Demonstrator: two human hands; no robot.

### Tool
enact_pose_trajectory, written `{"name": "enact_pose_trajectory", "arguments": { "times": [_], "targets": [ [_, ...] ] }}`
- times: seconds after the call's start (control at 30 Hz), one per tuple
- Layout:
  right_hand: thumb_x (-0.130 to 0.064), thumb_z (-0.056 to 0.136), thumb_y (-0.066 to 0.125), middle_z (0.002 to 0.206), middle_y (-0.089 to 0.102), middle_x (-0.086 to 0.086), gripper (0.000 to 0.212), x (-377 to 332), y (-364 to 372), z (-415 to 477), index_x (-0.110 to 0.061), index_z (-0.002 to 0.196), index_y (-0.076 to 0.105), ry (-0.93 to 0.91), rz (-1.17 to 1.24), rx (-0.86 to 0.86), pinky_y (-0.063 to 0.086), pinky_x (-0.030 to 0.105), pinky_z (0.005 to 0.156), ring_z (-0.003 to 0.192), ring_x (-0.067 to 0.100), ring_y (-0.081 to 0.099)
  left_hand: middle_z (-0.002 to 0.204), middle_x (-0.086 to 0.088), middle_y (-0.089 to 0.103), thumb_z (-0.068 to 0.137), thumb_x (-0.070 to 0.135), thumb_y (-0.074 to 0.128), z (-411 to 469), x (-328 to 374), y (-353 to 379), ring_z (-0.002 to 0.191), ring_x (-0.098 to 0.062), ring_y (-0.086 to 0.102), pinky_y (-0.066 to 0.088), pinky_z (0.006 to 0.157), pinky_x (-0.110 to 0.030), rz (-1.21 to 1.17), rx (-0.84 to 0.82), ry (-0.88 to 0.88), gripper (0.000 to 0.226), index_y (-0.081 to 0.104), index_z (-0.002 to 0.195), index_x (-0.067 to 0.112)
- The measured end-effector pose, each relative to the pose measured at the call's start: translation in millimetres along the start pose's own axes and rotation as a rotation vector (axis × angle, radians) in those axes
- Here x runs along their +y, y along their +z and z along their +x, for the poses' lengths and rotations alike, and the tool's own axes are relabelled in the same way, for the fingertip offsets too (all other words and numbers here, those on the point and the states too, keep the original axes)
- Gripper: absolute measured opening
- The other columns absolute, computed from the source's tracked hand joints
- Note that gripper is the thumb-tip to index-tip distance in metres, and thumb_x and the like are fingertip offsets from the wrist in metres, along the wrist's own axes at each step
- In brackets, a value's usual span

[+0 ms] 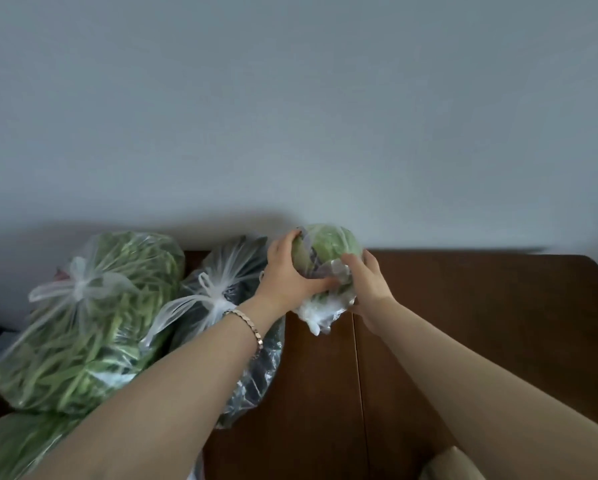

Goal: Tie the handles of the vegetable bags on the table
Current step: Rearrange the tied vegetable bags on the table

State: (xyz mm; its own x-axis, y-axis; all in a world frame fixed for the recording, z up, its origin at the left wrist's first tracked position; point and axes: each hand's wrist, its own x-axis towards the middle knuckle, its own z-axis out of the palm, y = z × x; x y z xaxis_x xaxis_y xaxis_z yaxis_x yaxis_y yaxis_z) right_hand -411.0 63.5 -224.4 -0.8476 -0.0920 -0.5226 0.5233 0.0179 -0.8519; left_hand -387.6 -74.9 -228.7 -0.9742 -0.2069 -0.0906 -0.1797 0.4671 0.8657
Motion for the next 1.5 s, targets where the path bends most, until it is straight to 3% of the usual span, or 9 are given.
{"name": "enact_pose_trajectory", "arguments": {
  "times": [0.2, 0.37, 0.47, 0.6, 0.77, 0.87, 1.03, 1.33, 1.5],
  "targets": [
    [-0.039, 0.090, 0.047, 0.141, 0.043, 0.001, 0.062, 6, 7, 23, -0.031, 0.145, 0.020, -0.074, -0.093, -0.009, 0.043, 0.046, 0.103, 0.123, 0.025, 0.049, 0.143, -0.003, 0.027, 0.063, 0.049, 0.080, 32, -13, -1, 0.127, -0.016, 0.038, 0.036, 0.103, -0.029, 0.119, -0.035, 0.027, 0.100, 0.024, 0.143, 0.027],
    [-0.039, 0.093, 0.043, 0.142, 0.042, 0.005, 0.057, 2, -8, -6, -0.019, 0.144, 0.027, -0.065, -0.403, -0.003, 0.039, 0.036, 0.104, 0.125, 0.024, 0.045, 0.138, -0.009, 0.041, 0.058, 0.068, 0.068, 17, 10, -7, 0.119, -0.025, 0.051, 0.047, 0.098, -0.042, 0.308, -0.058, -0.104, 0.101, 0.028, 0.140, 0.026],
    [-0.028, 0.092, 0.048, 0.110, 0.058, 0.002, 0.040, 10, -25, -37, -0.013, 0.129, 0.049, -0.095, -0.589, -0.031, 0.042, 0.026, 0.083, 0.098, 0.017, 0.055, 0.138, -0.013, 0.034, 0.087, 0.038, 0.056, -19, 30, -7, 0.123, -0.031, 0.042, 0.042, 0.099, -0.041, 0.496, 0.041, -0.085, 0.059, 0.033, 0.137, 0.015],
    [-0.023, 0.088, 0.052, 0.079, 0.060, -0.006, 0.015, 29, -61, -96, -0.018, 0.096, 0.064, -0.057, -0.712, -0.144, 0.047, 0.027, 0.068, 0.073, 0.012, 0.056, 0.131, -0.012, 0.038, 0.089, 0.023, 0.052, -102, 54, 5, 0.121, -0.030, 0.039, 0.040, 0.098, -0.039, 0.605, -0.015, 0.025, 0.040, 0.045, 0.127, 0.013],
    [-0.020, 0.088, 0.051, 0.093, 0.062, -0.005, 0.019, 55, -119, -193, -0.021, 0.101, 0.065, -0.129, -0.929, -0.130, 0.043, 0.021, 0.073, 0.090, 0.013, 0.059, 0.114, -0.004, 0.059, 0.089, 0.028, 0.052, -204, 63, 32, 0.105, -0.021, 0.056, 0.048, 0.089, -0.035, 0.602, -0.476, -0.131, 0.023, 0.059, 0.107, 0.016],
    [-0.019, 0.089, 0.049, 0.100, 0.064, -0.001, 0.024, 67, -154, -242, -0.018, 0.106, 0.065, -0.152, -1.086, -0.115, 0.043, 0.023, 0.078, 0.095, 0.016, 0.059, 0.127, -0.004, 0.049, 0.087, 0.036, 0.055, -251, 63, 58, 0.113, -0.021, 0.052, 0.044, 0.097, -0.036, 0.574, -0.589, -0.079, 0.041, 0.049, 0.124, 0.019],
    [-0.042, 0.089, 0.048, 0.113, 0.062, 0.006, 0.040, 97, -206, -283, -0.014, 0.116, 0.055, -0.051, -1.354, -0.051, 0.043, 0.026, 0.076, 0.098, 0.021, 0.059, 0.146, -0.006, 0.023, 0.082, 0.049, 0.057, -295, 77, 114, 0.129, -0.034, 0.027, 0.032, 0.102, -0.042, 0.735, -0.602, 0.044, 0.073, 0.024, 0.142, 0.023],
    [-0.031, 0.091, 0.044, 0.150, 0.017, 0.004, 0.068, 138, -238, -294, -0.020, 0.148, 0.008, -0.092, -1.553, 0.045, 0.032, 0.043, 0.105, 0.135, 0.031, 0.024, 0.136, -0.006, 0.046, 0.092, 0.016, 0.046, -302, 82, 140, 0.119, -0.031, 0.044, 0.039, 0.092, -0.037, 0.983, -0.346, 0.008, 0.039, 0.042, 0.131, 0.013],
    [-0.031, 0.087, 0.059, 0.142, 0.037, 0.006, 0.065, 125, -228, -271, -0.016, 0.141, 0.025, -0.084, -1.488, 0.082, 0.039, 0.040, 0.099, 0.130, 0.029, 0.037, 0.109, -0.011, 0.061, 0.095, 0.023, 0.038, -301, 71, 122, 0.111, -0.031, 0.056, 0.039, 0.079, -0.029, 0.760, -0.296, -0.212, 0.031, 0.054, 0.117, 0.008]
  ]
}}
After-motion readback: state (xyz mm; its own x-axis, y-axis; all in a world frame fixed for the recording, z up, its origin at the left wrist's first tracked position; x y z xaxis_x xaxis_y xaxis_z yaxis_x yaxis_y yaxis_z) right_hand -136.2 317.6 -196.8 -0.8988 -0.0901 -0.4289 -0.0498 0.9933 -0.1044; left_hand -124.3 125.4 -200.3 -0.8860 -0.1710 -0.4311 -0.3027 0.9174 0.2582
